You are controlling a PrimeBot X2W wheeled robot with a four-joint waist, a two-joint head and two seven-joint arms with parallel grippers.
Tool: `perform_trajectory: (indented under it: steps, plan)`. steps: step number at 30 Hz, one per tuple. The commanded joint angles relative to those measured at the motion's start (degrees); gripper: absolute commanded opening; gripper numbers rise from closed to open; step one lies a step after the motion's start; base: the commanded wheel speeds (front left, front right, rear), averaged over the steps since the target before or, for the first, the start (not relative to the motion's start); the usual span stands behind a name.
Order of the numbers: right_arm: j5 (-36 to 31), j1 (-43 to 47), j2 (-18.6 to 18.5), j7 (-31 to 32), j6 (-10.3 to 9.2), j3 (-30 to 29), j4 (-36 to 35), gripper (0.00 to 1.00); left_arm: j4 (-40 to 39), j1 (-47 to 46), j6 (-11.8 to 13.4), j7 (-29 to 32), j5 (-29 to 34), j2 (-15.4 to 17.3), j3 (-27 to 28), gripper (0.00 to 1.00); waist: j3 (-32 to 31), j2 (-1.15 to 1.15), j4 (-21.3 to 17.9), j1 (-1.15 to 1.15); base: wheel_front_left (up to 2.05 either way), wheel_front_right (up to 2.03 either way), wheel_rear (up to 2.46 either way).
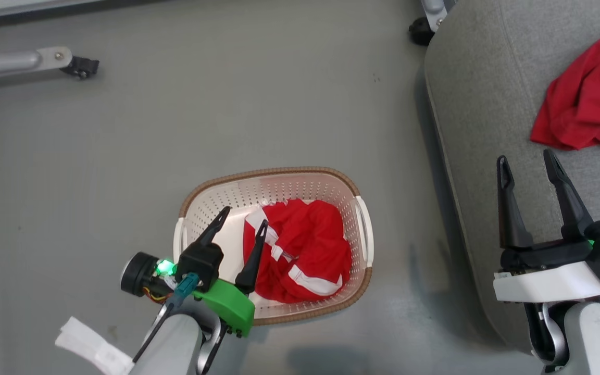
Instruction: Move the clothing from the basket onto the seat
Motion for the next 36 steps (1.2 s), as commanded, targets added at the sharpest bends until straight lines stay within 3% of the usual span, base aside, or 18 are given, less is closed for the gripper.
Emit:
perform_trajectory:
  steps: [1,10,19,33,36]
  plan:
    - [-0.4,-1.2,-0.1,0.0,-0.06,0.3,-0.5,1.0,1.3,-2.7,-0.4,0.0,0.8,1.0,-0.7,1.0,8.1,0.0,-2.8,0.0,0.0,0.0,0.0]
    - [-0.3,-4.7,-0.1,0.0,-0.06,2.1,-2.1,1.0,19.1,-17.3,-0.4,0.0,-0.4,3.4,-12.7,1.0,16.7,0.0,-5.1,0.0,0.0,0.0,0.0]
    - [-1.1,-8.8,-0.1,0.0,-0.06,3.3,-3.6,1.0,30.6,-28.6,-0.4,0.0,-3.3,4.0,-23.2,1.0,24.4,0.0,-7.5,0.0,0.0,0.0,0.0]
    - [-2.4,-12.6,-0.1,0.0,-0.06,5.0,-5.2,1.0,40.9,-40.3,-0.4,0.8,-6.6,4.7,-36.0,1.0,34.2,0.0,-9.7,0.0,0.0,0.0,0.0]
    - [0.8,-13.2,-0.1,0.0,-0.07,5.1,-5.8,1.0,42.5,-42.2,-0.4,1.0,-6.9,5.0,-36.7,1.0,35.7,0.0,-10.0,0.0,0.0,0.0,0.0]
